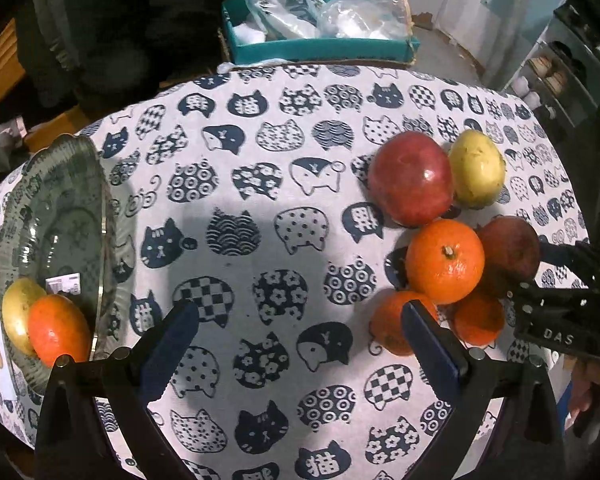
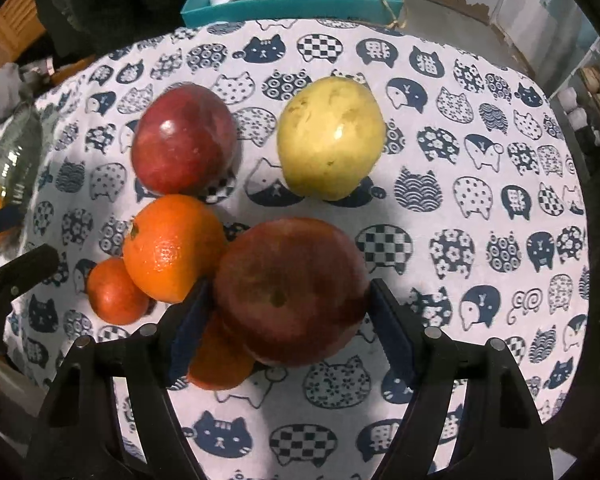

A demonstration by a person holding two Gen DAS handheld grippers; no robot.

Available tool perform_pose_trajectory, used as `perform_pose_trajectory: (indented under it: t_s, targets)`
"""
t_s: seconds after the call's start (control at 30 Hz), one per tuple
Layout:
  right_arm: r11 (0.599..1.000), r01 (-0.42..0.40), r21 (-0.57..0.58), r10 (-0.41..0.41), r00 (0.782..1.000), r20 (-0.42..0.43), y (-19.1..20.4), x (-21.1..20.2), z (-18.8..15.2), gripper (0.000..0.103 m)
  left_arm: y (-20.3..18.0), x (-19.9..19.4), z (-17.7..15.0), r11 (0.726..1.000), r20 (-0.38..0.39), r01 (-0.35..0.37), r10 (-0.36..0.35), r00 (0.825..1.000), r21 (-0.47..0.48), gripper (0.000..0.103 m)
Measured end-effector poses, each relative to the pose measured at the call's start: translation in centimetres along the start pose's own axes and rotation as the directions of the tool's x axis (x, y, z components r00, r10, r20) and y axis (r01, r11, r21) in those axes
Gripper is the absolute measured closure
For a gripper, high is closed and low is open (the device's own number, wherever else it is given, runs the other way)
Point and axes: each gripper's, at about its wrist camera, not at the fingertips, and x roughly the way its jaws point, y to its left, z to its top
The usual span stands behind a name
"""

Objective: Organize fruits
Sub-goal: 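Lower the right tool onto the large red apple while the left tool approaches an orange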

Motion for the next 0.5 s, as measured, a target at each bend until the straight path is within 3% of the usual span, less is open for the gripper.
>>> perform_pose_trajectory:
  t_s: [0.27, 0.5]
  targets:
    - [1.0, 0.003, 0.017, -0.003, 1.0, 0.006, -0.2, 0.2, -0.3, 0.027, -2.2, 0.8, -0.4, 0.998, -0.027, 0.026, -0.025, 0.999, 0.054, 0.001]
    - [0.994, 0.041, 0.103, -0.046, 0.998, 0.051, -3.4, -0.5, -0.5, 0.027, -4.4, 1.9, -0.7, 0.993, -0.045, 0.026, -0.021, 0.999, 0.116, 0.001]
